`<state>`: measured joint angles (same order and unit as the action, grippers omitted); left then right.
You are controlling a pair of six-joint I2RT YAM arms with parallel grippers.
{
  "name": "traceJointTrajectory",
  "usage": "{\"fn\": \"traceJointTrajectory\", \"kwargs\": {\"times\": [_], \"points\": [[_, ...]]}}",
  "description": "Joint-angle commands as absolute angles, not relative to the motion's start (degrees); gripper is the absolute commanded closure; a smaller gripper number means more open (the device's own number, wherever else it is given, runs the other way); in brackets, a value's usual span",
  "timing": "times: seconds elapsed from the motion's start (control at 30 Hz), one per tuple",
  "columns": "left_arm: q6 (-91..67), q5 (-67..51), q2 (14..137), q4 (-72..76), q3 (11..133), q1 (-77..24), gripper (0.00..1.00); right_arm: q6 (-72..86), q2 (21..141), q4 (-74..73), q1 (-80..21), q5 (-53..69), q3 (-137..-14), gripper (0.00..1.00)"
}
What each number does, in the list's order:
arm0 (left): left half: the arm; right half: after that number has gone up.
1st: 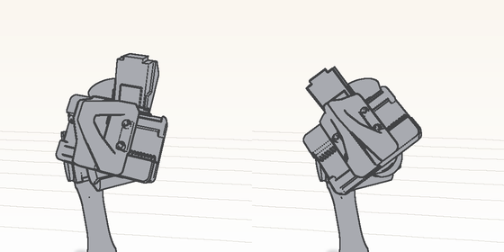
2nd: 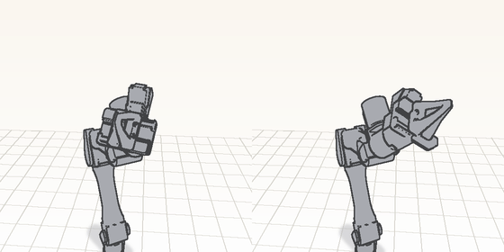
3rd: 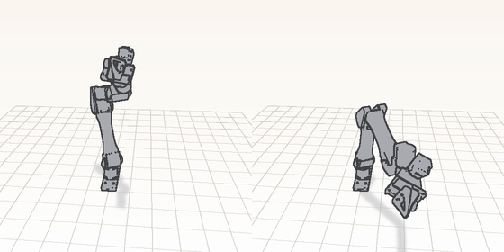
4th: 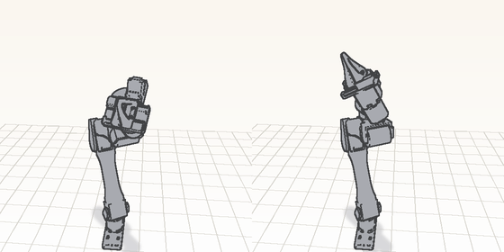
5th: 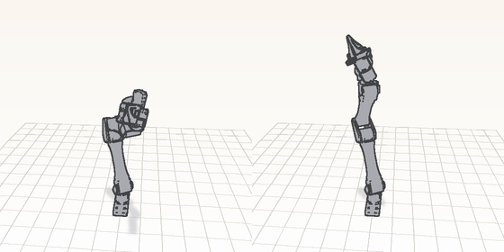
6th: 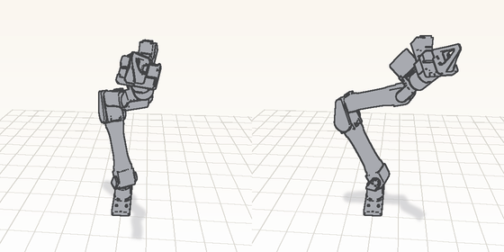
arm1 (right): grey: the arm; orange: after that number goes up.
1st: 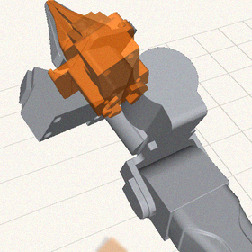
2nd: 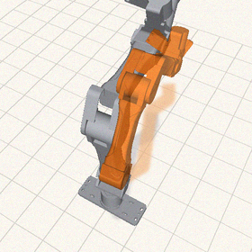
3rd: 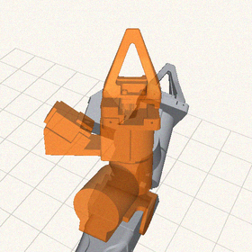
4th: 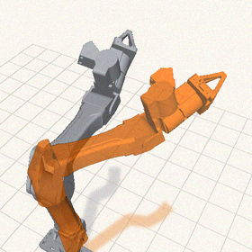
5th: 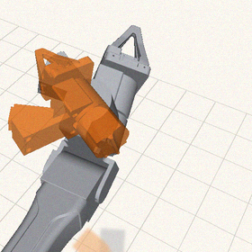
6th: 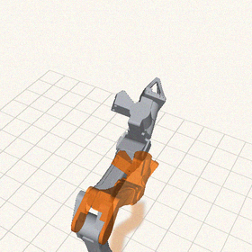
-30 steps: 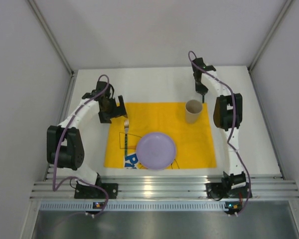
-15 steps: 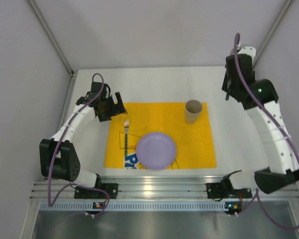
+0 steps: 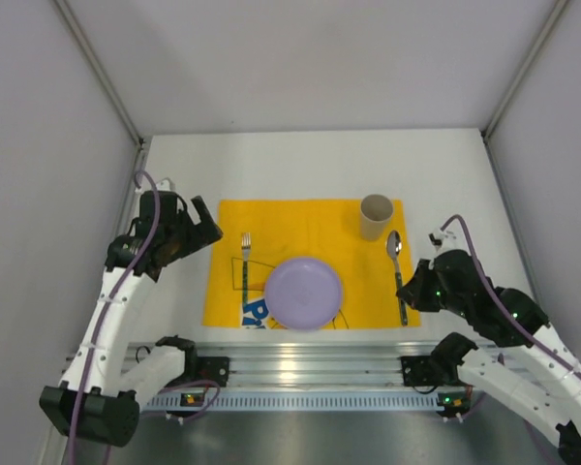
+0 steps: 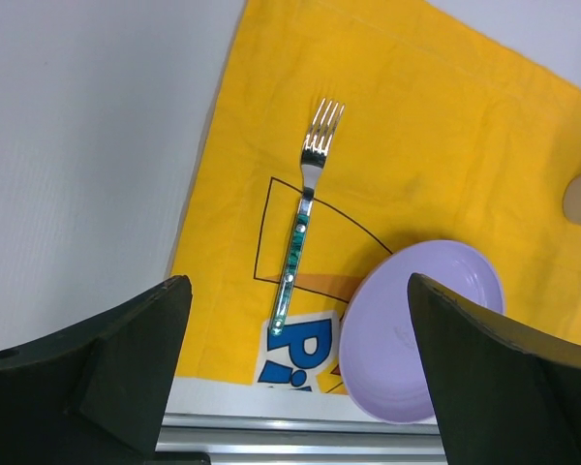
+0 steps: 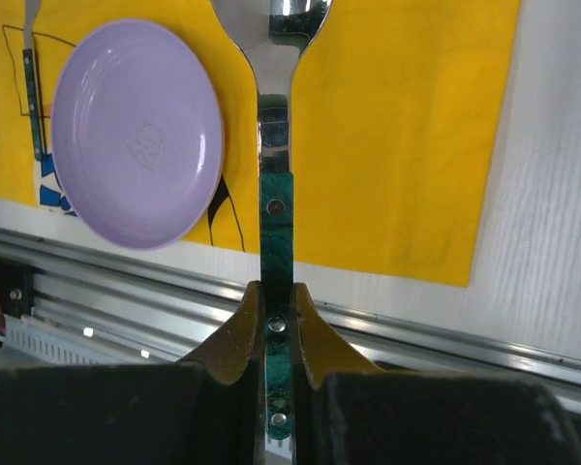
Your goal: Set the dinner table for one person
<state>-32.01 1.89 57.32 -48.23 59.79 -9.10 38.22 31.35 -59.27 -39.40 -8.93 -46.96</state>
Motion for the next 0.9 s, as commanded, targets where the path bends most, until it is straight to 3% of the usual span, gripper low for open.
{"fn": "traceJointTrajectory", "kwargs": {"times": [0.0, 0.37, 0.6, 0.87], "points": [[-34.9, 2.5, 53.5, -52.8, 59.8, -9.2, 0.01, 42.1, 31.3, -50.7, -40.5, -1.6, -43.1, 1.0], [-37.7, 2.1, 43.9, -59.9, 58.7, -9.2, 0.02, 42.5, 44.5, -32.4, -40.8, -2.5, -34.7, 1.0], [-36.6, 1.3, 43.9, -61.1, 59.7, -9.2, 0.01, 43.4, 62.3, -18.7, -40.8, -1.8, -34.0, 1.0], [-33.8, 2.1, 46.0, -60.7, 60.6, -9.2, 0.01, 45.4, 70.7, -13.6, -40.8, -4.0, -34.5, 1.0]]}}
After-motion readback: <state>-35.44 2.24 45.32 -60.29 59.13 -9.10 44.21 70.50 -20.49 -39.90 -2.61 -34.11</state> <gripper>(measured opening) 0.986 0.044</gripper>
